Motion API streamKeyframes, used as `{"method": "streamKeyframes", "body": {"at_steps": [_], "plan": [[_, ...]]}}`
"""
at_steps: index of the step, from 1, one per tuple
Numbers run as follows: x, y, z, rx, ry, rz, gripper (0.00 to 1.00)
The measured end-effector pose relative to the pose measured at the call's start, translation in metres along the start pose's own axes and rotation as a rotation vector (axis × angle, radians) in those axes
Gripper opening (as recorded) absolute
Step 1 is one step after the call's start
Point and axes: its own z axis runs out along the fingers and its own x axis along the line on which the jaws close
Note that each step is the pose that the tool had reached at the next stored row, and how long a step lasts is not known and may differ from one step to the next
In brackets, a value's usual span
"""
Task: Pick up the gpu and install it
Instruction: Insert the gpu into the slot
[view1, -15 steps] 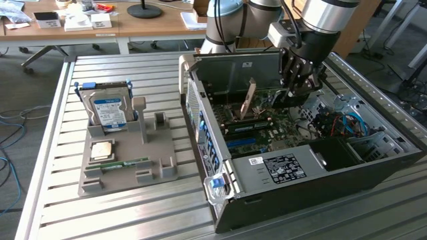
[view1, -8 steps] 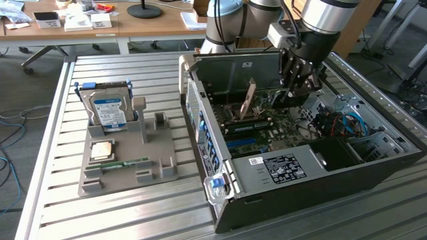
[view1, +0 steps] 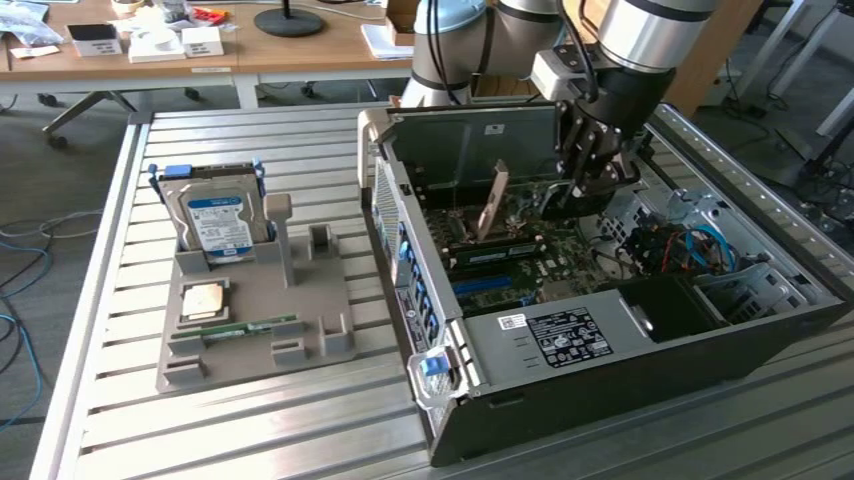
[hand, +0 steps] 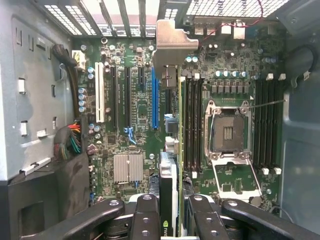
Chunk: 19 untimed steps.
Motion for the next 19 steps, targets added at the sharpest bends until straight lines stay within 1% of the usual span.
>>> {"method": "streamKeyframes", "body": {"at_steps": [5, 11, 19], "plan": [[0.0003, 0.002, 0.0029, -0.0005, 0.0, -0.007, 0.27], [0.0003, 0.0021, 0.0035, -0.0006, 0.0001, -0.009, 0.27], [0.0006, 0.0035, 0.008, -0.0007, 0.0002, -0.01, 0.27]]}}
